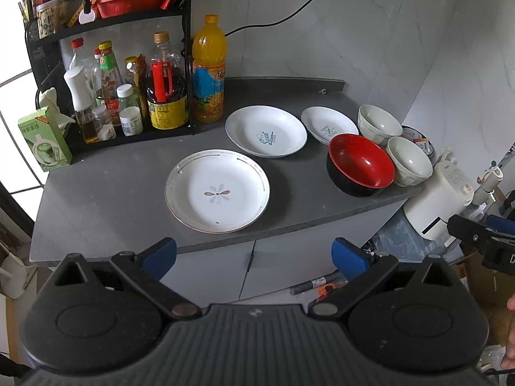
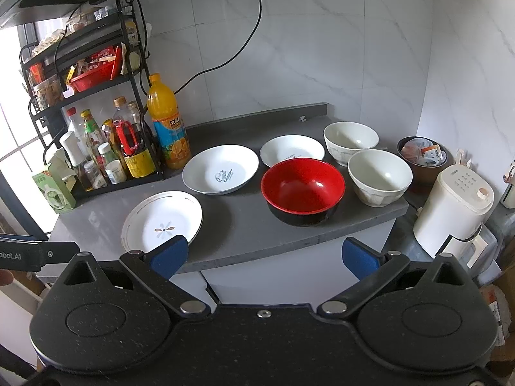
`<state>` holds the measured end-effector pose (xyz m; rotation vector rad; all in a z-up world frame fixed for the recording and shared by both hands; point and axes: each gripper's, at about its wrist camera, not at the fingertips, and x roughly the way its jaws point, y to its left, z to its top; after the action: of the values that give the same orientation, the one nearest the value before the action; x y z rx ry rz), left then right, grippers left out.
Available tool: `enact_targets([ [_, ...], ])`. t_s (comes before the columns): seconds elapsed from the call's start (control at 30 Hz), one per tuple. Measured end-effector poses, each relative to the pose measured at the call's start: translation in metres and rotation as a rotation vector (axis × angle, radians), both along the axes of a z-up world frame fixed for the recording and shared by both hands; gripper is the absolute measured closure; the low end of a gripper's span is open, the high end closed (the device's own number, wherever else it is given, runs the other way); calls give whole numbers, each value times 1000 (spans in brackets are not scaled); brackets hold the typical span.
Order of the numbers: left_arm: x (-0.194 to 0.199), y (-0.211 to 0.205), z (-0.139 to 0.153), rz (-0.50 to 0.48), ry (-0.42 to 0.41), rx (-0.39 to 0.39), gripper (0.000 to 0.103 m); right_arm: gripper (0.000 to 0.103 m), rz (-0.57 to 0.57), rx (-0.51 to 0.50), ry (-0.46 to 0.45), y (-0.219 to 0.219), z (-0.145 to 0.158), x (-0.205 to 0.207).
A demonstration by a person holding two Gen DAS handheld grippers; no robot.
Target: Organize plates and bowls
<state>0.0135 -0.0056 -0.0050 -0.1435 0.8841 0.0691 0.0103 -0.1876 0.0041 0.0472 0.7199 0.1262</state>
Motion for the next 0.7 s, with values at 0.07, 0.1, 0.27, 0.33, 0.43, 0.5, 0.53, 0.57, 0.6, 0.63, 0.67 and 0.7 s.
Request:
enact_targets([
  [0.07,0,-3,0,-5,3,-2,1,0,-2,4,0,-3,-1,0],
  [0.1,0,-3,0,-3,5,-9,1,0,0,7,0,-5,-2,0],
  [0.27,0,-7,0,17,-7,-13,1,0,11,9,-3,-11,-2,2],
  [0.33,0,-9,1,24,-16,-24,2,0,19,14,-4,-15,-2,3],
  [0.43,1,-14,2,32,-15,-45,2,0,30,15,-7,-23,-3,4],
  [0.5,3,-19,2,45,-15,-56,2,0,33,15,-8,-28,-4,5],
  [0.53,3,-21,1,51,-14,-54,2,0,37,18,-9,-32,-5,6],
  [0.57,4,-24,1,56,-15,-50,2,0,41,20,-10,-35,-5,7],
  [0.6,5,-28,0,60,-16,-46,2,0,46,20,-11,-39,-6,9],
  [0.63,6,-32,0,64,-18,-46,2,0,51,19,-12,-42,-7,10],
  [0.67,7,-36,-1,65,-21,-49,2,0,58,17,-14,-45,-7,10],
  [0.7,7,-40,-1,68,-24,-52,2,0,66,17,-17,-49,-7,12],
])
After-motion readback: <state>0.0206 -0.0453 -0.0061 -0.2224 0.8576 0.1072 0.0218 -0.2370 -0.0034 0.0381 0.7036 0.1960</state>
